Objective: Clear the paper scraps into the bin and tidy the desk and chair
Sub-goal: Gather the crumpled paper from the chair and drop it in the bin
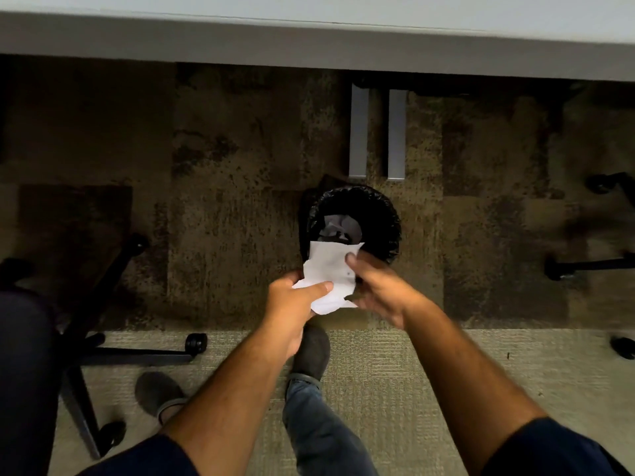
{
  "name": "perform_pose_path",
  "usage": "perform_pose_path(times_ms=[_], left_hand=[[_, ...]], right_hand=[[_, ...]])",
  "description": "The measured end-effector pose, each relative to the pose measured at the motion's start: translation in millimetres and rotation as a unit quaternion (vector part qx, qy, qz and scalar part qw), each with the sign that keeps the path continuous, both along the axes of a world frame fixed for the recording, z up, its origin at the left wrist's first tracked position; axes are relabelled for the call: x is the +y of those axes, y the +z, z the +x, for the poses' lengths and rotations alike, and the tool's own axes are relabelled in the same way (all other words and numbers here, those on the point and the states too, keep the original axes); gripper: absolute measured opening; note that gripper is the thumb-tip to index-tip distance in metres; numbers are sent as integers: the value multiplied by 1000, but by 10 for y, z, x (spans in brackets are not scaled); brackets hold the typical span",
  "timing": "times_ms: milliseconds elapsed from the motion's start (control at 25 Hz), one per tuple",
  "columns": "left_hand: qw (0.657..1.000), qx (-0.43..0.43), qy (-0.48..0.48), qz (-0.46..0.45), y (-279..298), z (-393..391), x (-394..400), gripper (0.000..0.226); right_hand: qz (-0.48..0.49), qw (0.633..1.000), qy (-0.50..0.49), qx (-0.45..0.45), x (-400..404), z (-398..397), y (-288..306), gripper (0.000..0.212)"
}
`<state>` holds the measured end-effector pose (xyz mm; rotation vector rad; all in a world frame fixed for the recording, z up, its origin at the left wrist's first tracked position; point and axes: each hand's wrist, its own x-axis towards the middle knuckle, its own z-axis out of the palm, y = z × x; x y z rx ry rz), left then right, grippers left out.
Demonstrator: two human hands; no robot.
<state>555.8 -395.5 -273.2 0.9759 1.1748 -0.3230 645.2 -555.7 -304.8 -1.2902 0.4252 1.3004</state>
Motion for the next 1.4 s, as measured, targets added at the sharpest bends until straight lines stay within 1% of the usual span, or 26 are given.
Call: perform_pose_path(times_ms=[40,120,240,360,440,520,640,720,800,840,880,960,1000,1040,1080,1200,1240,1320,1400], left_hand=[[1000,-4,-5,-22,-1,42,-39,30],[1000,-1,-23,-15,-7,97,-99,32],[996,9,-66,57,-44,151,-126,28],[993,-1,-102,66,-65,237,-151,26],[985,-15,-152,77,-71,310,-168,25],[970,-31,-213,112,-109,396,-154,24],[926,-40,-303,221,-220,564,-70,21],[902,-45,-332,273,-291,685,17,23],[893,-62,-344,284,-347,773,107,31],[882,-68,-362,295,-378,809,152,35],[865,-68,-386,311,-403,832,192,39],[839,-67,-426,333,-446,843,249,44],[830,-71,-438,337,-458,816,272,44],[824,-76,-448,338,-463,772,291,45],[820,-78,-455,337,-469,721,316,47],[818,-66,-464,332,-514,531,423,48],[822,-61,-461,330,-525,469,460,47],[836,-50,-445,317,-517,329,515,45],[848,-52,-427,309,-457,181,551,43]], right_hand=[[39,999,-19,33,-20,-129,7,71],[54,994,-80,52,-44,-300,1,70],[42,986,-163,17,-34,-406,-55,61],[22,980,-197,-8,-44,-409,-95,60],[-4,976,-214,-34,-37,-371,-93,56],[-43,970,-228,-70,-13,-303,-75,49],[-99,960,-223,-139,38,-181,-71,33],[-118,952,-216,-181,58,-88,-95,22],[-180,939,-190,-222,62,32,-153,11],[-236,926,-157,-249,55,113,-204,8],[-298,907,-106,-276,38,199,-265,10],[-413,847,22,-335,-4,354,-399,19],[-442,817,75,-364,-11,410,-456,26],[-448,800,108,-385,-20,460,-511,32],[-440,798,124,-392,-34,515,-563,37],[-411,825,152,-357,-36,637,-657,51],[-406,827,162,-354,-26,654,-666,52],[-401,820,182,-366,-4,631,-649,44],[-391,817,196,-377,11,532,-582,29]])
